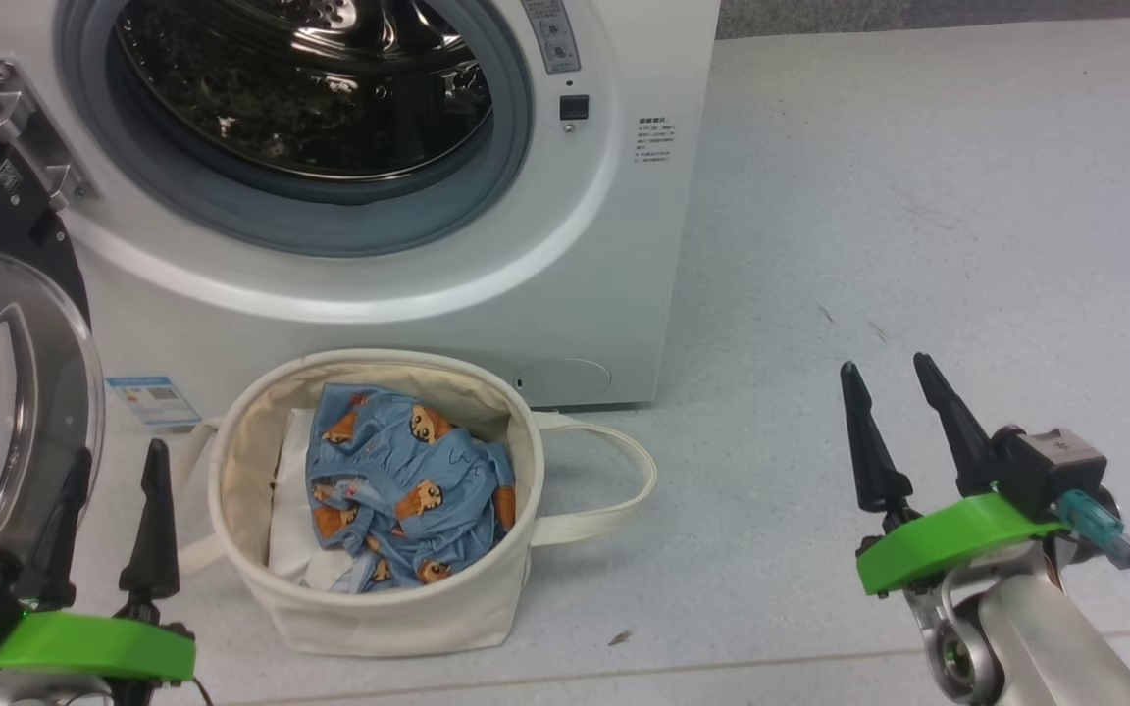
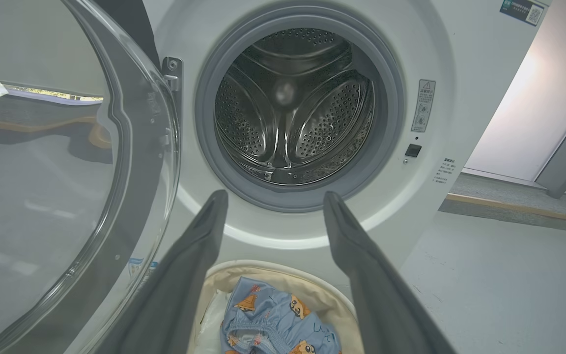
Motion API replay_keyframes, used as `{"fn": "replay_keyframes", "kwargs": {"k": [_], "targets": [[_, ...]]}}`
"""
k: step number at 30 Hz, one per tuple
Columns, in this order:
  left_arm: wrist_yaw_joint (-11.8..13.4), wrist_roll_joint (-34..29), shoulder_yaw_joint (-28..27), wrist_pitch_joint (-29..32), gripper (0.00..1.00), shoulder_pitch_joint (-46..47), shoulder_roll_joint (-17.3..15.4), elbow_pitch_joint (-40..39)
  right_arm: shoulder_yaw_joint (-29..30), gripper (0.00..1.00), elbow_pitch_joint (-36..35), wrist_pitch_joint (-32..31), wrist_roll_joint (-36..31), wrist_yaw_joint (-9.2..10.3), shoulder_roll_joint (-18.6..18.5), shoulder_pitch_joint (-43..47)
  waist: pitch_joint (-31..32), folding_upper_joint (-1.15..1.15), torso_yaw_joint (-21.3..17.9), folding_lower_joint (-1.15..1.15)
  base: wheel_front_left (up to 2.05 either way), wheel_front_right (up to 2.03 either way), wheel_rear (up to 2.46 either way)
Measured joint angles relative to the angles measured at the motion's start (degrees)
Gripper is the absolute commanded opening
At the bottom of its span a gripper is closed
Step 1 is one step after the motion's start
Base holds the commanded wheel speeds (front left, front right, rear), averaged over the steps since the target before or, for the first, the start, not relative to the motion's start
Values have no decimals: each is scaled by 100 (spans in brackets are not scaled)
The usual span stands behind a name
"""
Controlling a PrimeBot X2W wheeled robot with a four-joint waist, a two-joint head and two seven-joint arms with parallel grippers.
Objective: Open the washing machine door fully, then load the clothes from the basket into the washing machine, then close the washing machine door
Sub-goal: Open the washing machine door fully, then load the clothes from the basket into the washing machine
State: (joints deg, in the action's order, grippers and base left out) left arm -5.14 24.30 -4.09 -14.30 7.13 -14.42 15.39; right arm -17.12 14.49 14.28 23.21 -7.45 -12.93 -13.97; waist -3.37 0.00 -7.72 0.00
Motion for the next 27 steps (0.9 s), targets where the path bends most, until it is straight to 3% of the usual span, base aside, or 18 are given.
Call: {"fn": "replay_keyframes", "kwargs": {"k": [18, 27], "targets": [[-101, -51, -40, 0, 100, 0, 11, 159, -42, 100, 101, 0, 8, 0, 0, 14, 103, 0, 200, 0, 4, -4, 0], [-143, -58, -66, 0, 100, 3, 7, 198, -46, 100, 100, 0, 8, 0, 3, 27, 63, 0, 261, -1, 117, -104, -13]]}}
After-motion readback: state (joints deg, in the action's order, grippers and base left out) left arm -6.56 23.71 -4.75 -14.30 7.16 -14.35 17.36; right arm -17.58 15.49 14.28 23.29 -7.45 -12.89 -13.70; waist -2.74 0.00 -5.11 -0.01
